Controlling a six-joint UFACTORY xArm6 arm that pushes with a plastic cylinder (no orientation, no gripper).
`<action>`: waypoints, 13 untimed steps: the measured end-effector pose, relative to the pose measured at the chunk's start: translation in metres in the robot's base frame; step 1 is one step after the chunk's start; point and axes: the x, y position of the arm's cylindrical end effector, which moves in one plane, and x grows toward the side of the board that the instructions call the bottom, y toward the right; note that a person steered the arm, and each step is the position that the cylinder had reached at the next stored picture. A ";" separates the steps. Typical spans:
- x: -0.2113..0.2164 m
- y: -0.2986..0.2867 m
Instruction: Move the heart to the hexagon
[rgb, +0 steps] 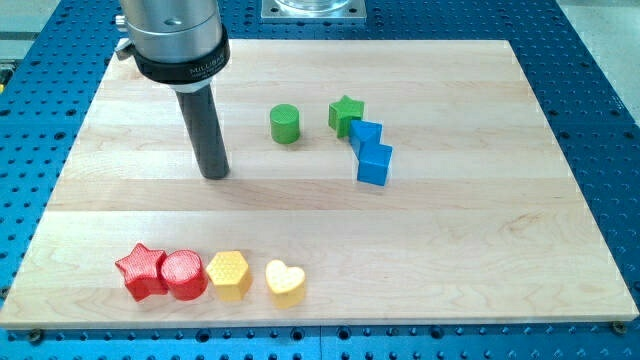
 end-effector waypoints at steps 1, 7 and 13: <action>-0.066 0.012; -0.050 0.079; 0.127 0.139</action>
